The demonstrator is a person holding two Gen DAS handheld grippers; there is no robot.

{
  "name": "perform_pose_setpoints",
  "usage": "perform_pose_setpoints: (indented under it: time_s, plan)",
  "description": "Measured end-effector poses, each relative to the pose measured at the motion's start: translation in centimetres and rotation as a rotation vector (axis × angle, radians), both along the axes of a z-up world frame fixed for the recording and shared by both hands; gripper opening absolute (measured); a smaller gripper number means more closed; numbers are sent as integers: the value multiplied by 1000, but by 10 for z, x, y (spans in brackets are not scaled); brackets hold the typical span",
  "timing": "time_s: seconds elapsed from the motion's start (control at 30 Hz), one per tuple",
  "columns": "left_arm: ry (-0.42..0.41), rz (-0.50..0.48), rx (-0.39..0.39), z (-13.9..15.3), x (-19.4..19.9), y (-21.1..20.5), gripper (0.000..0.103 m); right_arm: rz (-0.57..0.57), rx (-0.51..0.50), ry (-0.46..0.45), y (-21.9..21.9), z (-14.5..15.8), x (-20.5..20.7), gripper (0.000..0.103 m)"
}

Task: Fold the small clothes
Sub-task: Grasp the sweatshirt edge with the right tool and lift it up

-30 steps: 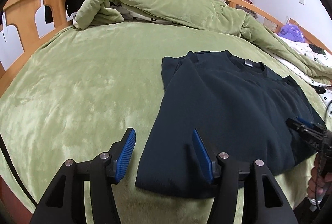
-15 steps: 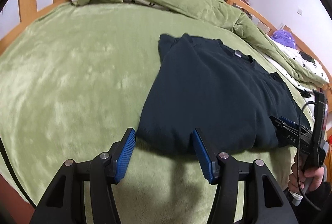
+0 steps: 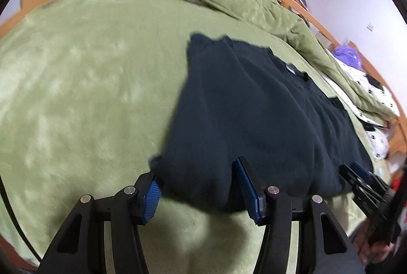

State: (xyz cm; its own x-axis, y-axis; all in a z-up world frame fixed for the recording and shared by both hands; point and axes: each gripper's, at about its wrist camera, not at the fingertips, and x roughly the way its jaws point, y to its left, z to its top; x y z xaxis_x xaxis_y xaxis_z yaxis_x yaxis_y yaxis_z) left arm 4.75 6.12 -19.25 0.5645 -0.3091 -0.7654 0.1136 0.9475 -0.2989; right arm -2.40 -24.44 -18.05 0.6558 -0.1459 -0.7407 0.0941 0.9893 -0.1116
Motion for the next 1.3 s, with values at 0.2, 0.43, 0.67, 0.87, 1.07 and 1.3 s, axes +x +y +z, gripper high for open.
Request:
perform_pose_setpoints:
  time_s: [0.2,0.43,0.67,0.87,1.07,1.3]
  plan:
    - [-65,113,86,33,3,35,59,243,44,-54,70,27,4,57]
    - [-97,207,185,53,6,106,63,511,82,-42,179,18,16,71]
    - [-89,251,193,45,8,139,65,468,-193,-17,237,-34,36,72]
    - [-73,231,172,34,11,134,65,401,-287,-27,243,-35,54,27]
    - [-69,199,176,35,17,112,65,367,-66,-66,206,18,56,20]
    - [-102,128,194,52,30,57,65,164,205,-233,81,110,54,20]
